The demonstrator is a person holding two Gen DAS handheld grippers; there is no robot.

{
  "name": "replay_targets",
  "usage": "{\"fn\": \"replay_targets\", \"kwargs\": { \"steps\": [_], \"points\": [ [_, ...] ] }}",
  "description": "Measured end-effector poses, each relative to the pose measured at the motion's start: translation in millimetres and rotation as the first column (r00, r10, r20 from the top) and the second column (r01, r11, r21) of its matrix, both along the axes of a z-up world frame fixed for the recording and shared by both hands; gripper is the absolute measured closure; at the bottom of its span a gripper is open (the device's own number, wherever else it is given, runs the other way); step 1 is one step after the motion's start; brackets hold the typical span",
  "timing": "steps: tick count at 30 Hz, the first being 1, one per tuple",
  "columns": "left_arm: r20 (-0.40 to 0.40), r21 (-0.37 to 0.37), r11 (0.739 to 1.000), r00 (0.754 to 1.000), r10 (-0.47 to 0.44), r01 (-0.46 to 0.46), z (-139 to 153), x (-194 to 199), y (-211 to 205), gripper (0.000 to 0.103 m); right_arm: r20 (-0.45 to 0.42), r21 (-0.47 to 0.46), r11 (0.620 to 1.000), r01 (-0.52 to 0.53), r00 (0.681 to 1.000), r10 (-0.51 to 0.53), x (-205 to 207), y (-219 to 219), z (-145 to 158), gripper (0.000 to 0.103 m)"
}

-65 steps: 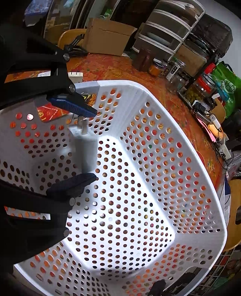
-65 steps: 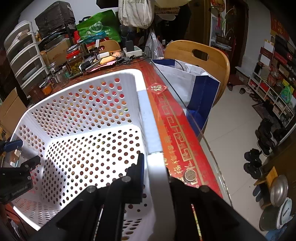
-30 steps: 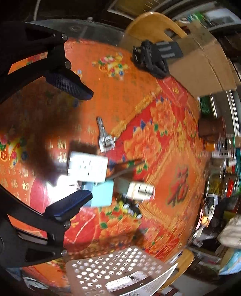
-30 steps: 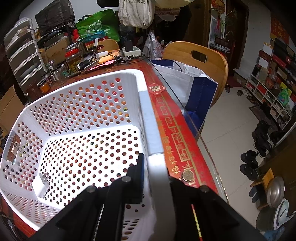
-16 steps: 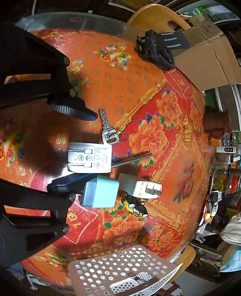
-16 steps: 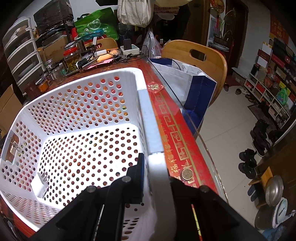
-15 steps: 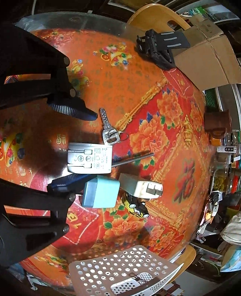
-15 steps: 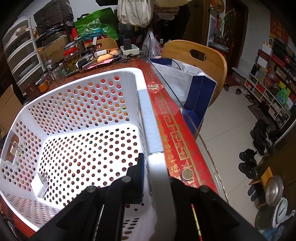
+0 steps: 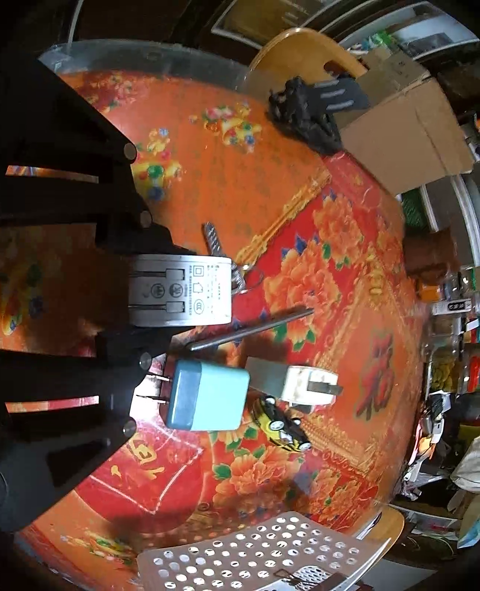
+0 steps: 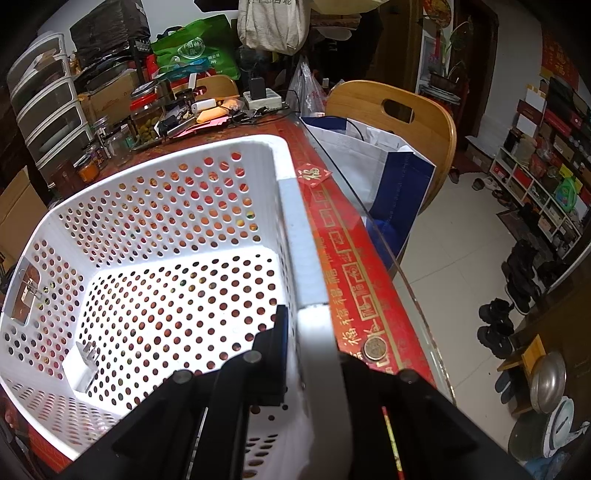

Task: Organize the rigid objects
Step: 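Grasp the white multi-plug adapter with the left tool and lift it, then lower the white adapter into the basket and open the left tool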

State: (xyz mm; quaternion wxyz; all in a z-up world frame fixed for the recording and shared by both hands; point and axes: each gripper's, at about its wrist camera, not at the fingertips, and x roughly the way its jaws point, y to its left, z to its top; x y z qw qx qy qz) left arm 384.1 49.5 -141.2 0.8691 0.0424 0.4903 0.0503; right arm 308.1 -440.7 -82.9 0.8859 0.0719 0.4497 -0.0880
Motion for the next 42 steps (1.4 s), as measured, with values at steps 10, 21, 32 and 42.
{"fn": "replay_targets", "kwargs": {
  "steps": [10, 21, 32, 42],
  "points": [
    [0.167, 0.125, 0.992, 0.986, 0.002, -0.023, 74, -11, -30, 0.077, 0.000, 0.001, 1.000, -0.003, 1.000, 0.003, 1, 0, 0, 0.098],
    [0.198, 0.122, 0.957, 0.938, -0.283, 0.263, 166, -2, -169, 0.077, 0.000, 0.007, 1.000, -0.002, 1.000, 0.002, 2, 2, 0, 0.098],
    [-0.132, 0.231, 0.877, 0.907, -0.401, 0.421, 99, 60, -306, 0.077, -0.007, 0.010, 1.000, -0.003, 1.000, 0.004, 2, 4, -1, 0.098],
    [-0.314, 0.306, 0.827, 0.870, -0.380, 0.471, 35, 88, -329, 0.077, -0.012, 0.006, 1.000, -0.010, 1.000, 0.010, 3, 3, -1, 0.098]
  ]
}}
